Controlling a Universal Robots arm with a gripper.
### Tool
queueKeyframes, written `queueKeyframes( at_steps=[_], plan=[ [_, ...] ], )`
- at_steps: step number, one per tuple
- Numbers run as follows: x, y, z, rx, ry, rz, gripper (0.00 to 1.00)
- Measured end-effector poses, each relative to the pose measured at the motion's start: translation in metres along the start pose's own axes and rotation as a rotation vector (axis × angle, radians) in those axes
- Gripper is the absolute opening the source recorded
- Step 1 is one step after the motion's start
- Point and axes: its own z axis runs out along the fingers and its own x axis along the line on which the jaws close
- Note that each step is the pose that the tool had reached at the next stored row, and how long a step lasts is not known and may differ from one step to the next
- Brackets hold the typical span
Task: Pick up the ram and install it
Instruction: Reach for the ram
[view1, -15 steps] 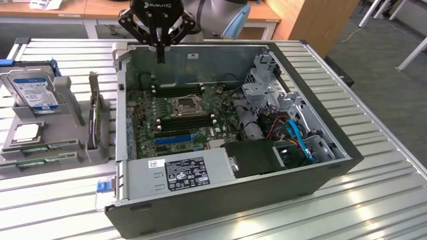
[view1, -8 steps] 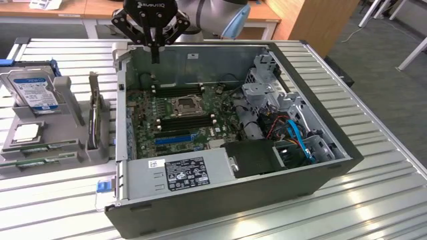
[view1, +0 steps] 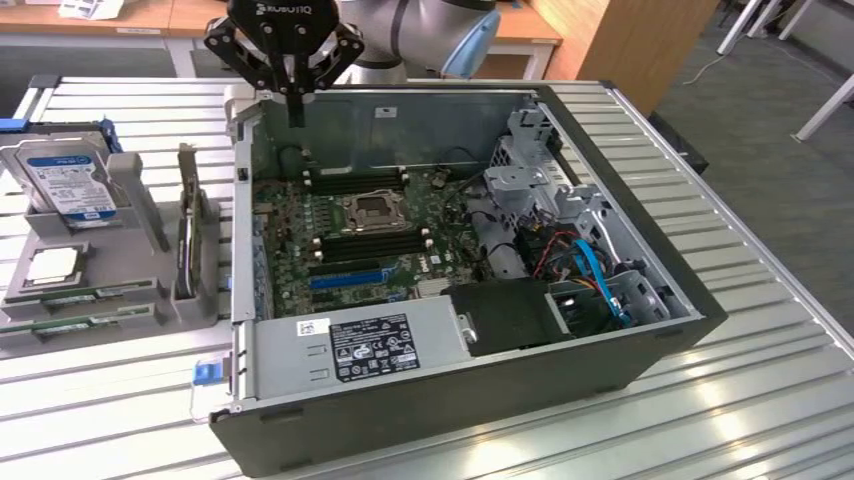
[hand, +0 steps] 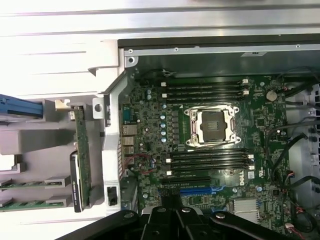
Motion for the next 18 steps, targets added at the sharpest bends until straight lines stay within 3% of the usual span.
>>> queueKeyframes(
  at_steps=[18],
  plan=[
    [0.035, -0.0026, -0.0010, 0.0000, 0.0000, 0.000, 0.10]
  ],
)
